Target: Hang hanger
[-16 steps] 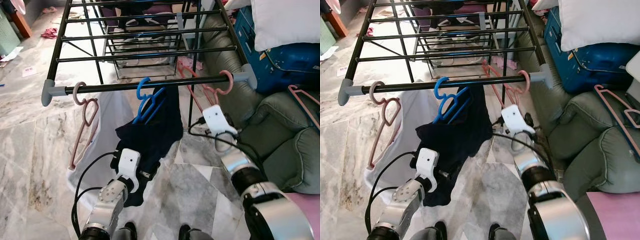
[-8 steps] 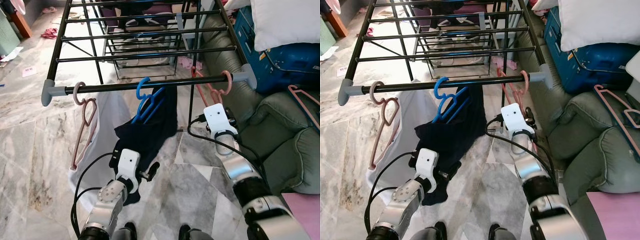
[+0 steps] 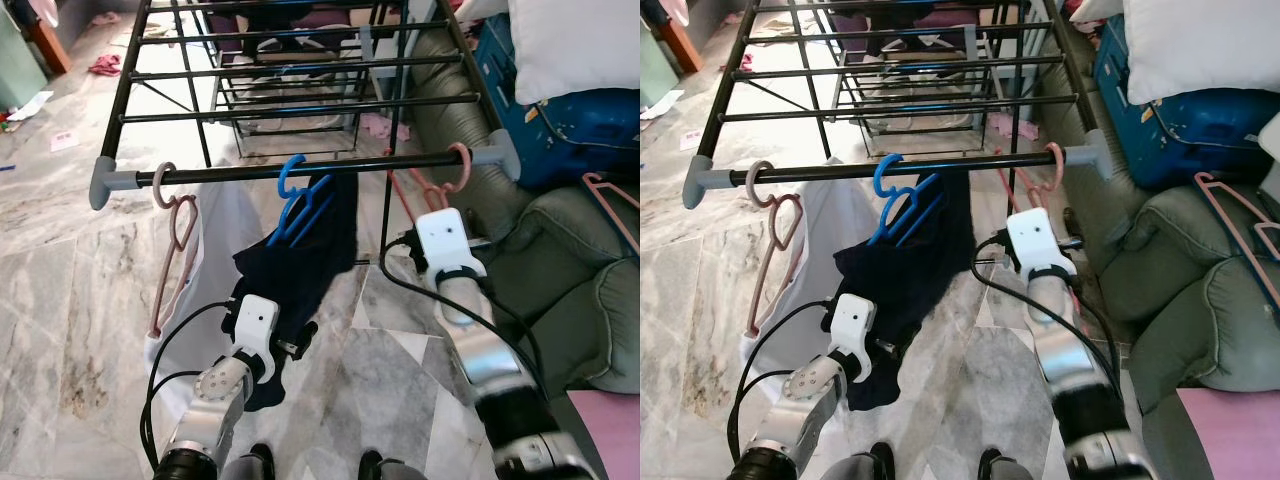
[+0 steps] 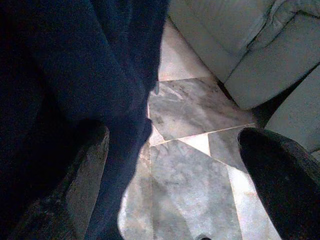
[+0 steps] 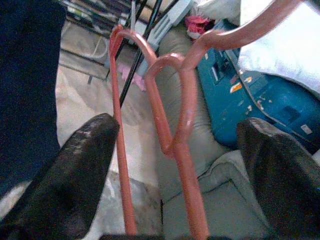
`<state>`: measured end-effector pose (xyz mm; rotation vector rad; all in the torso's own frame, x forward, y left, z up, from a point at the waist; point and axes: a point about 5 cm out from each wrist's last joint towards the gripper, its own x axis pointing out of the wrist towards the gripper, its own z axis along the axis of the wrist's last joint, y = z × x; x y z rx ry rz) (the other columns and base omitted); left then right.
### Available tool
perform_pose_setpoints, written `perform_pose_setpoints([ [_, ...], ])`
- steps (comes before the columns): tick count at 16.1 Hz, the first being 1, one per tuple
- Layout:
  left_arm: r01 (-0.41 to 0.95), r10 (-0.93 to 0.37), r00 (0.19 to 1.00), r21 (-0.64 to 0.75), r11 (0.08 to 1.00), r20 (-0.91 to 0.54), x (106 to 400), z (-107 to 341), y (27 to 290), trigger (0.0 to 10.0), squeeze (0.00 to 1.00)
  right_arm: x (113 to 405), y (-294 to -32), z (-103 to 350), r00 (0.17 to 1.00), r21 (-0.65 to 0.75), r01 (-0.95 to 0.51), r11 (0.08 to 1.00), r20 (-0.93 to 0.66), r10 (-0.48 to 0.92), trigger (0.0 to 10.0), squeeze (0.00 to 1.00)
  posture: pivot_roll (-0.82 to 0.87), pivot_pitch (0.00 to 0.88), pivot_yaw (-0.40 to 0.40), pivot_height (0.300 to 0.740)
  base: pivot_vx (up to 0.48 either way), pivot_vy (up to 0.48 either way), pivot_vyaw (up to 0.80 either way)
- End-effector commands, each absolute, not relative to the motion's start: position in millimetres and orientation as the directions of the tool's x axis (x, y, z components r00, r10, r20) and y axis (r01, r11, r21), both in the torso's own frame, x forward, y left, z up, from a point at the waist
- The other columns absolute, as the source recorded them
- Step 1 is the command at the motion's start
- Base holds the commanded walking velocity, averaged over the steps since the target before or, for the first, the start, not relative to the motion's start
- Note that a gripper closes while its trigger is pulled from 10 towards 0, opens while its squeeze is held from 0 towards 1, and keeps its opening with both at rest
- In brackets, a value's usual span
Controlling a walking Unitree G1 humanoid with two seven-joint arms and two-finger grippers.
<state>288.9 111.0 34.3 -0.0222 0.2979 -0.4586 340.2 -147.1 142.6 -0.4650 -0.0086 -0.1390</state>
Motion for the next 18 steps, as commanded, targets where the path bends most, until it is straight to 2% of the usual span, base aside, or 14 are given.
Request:
perform_pose_setpoints([
  [1, 0.427, -0.433, 0.849, -0.092, 0.900, -0.301, 287, 29, 115, 10.0, 0.00, 335, -151, 148, 0.989, -0.440, 0.147, 0.886, 0.059, -0.135, 10.0, 1.00, 0.07, 0.186, 0.014, 0.740, 0.000, 0.000, 0.00],
  [4, 0.410, -0.418, 0.863, -0.090, 0.908, -0.283, 288, 31, 120, 10.0, 0.00, 322, -156, 148, 0.985, -0.438, 0.171, 0.882, 0.094, -0.144, 10.0, 1.00, 0.07, 0.171, 0.021, 0.740, 0.000, 0.000, 0.00],
  [8, 0.415, -0.423, 0.864, -0.091, 0.905, -0.273, 288, 32, 123, 10.0, 0.00, 300, -155, 149, 0.988, -0.482, 0.138, 0.865, 0.133, -0.083, 10.0, 1.00, 0.06, 0.168, 0.030, 0.740, 0.000, 0.000, 0.00],
  [12, 0.319, -0.316, 0.921, -0.022, 0.947, -0.228, 291, 40, 140, 10.0, 0.00, 285, -158, 148, 0.988, -0.470, 0.121, 0.875, 0.139, -0.063, 10.0, 1.00, 0.05, 0.166, 0.037, 0.740, 0.000, 0.000, 0.00],
  [13, 0.285, -0.274, 0.941, 0.030, 0.958, -0.201, 291, 45, 147, 10.0, 0.00, 279, -160, 147, 0.988, -0.448, 0.124, 0.885, 0.141, -0.067, 10.0, 0.00, 0.05, 0.166, 0.039, 0.740, 0.000, 0.000, 0.00],
  [15, 0.226, -0.212, 0.965, 0.083, 0.971, -0.153, 290, 52, 157, 10.0, 0.00, 272, -159, 144, 0.990, -0.444, 0.109, 0.889, 0.130, -0.057, 10.0, 0.00, 0.05, 0.165, 0.042, 0.740, 0.000, 0.000, 0.00],
  [16, 0.145, -0.130, 0.985, 0.128, 0.981, -0.117, 287, 58, 170, 10.0, 0.00, 268, -157, 141, 0.993, -0.440, 0.081, 0.894, 0.114, -0.034, 10.0, 0.00, 0.05, 0.164, 0.041, 0.740, 0.000, 0.000, 0.00],
  [18, 0.130, -0.115, 0.988, 0.150, 0.980, -0.103, 279, 60, 180, 10.0, 0.00, 265, -157, 130, 0.997, -0.430, 0.066, 0.900, 0.069, -0.040, 10.0, 0.00, 0.07, 0.151, 0.036, 0.740, 0.000, 0.000, 0.00],
])
